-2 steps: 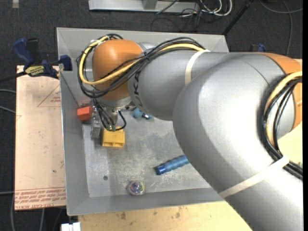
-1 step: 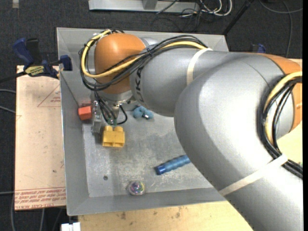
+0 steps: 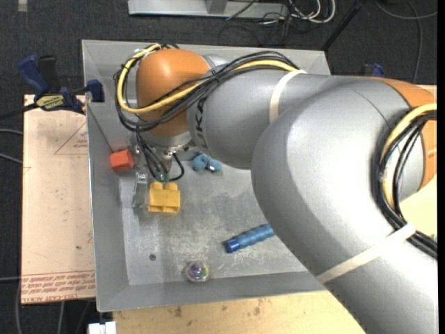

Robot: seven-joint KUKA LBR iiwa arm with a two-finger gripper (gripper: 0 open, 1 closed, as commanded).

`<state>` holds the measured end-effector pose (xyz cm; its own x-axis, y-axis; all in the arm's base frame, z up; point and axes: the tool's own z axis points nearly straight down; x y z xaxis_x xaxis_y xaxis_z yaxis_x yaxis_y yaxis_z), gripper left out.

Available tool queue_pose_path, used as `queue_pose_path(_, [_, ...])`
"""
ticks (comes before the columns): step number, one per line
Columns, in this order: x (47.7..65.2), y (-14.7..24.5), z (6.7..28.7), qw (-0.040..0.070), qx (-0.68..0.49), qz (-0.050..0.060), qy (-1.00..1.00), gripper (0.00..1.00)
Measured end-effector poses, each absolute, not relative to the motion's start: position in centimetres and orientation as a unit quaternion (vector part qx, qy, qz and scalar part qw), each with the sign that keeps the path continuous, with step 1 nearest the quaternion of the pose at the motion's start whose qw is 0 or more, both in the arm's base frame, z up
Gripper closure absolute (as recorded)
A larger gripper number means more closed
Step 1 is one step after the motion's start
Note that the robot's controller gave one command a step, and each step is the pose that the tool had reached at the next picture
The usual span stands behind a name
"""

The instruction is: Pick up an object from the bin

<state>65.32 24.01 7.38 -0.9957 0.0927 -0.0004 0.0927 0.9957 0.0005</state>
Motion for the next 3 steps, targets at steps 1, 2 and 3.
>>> queue_pose_path(1, [63.6,17.4,9.9,0.001,-0.065,-0.001,0.998,0.00])
queue_pose_path(2, [61.6,16.2,6.9,0.000,-0.238,0.001,0.971,0.00])
queue_pose_path(3, [61.7,16.2,7.1,0.001,-0.238,0.001,0.971,1.00])
